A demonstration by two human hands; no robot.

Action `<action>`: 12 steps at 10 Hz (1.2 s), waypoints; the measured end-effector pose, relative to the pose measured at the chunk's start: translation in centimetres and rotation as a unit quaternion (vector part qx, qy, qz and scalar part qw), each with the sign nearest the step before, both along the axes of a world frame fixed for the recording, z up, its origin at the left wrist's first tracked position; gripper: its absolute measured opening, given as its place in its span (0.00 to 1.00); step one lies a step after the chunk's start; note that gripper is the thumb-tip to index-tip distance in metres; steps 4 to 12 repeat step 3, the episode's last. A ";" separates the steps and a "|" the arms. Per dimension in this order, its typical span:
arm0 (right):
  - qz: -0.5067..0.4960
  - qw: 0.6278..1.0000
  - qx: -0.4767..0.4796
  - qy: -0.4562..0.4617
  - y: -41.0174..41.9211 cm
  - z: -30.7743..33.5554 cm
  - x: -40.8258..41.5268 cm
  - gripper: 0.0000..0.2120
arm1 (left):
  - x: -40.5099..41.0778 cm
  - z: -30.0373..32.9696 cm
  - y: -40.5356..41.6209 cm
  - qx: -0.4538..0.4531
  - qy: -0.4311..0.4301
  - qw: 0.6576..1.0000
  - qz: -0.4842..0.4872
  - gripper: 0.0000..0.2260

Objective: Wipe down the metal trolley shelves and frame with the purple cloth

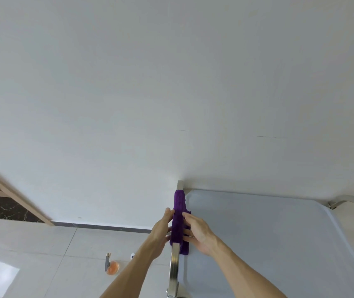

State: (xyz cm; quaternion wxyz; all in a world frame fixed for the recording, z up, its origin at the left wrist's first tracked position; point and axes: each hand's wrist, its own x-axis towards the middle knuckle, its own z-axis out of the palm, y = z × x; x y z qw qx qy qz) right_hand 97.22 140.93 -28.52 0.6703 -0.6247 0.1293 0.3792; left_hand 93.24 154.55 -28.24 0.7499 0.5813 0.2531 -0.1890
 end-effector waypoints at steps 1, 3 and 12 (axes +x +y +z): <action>0.005 1.000 -0.009 -0.008 0.1 -0.2 0.4 0.15 | 0.4 0.2 0.2 0.007 -0.008 1.000 0.001 0.17; 0.006 1.000 -0.008 -0.007 -0.9 -1.3 -0.9 0.13 | -1.0 -1.9 0.1 0.090 -0.037 0.991 0.093 0.11; 0.006 1.000 -0.008 -0.007 -0.9 -1.3 -0.9 0.13 | -1.0 -1.9 0.1 0.090 -0.037 0.991 0.093 0.11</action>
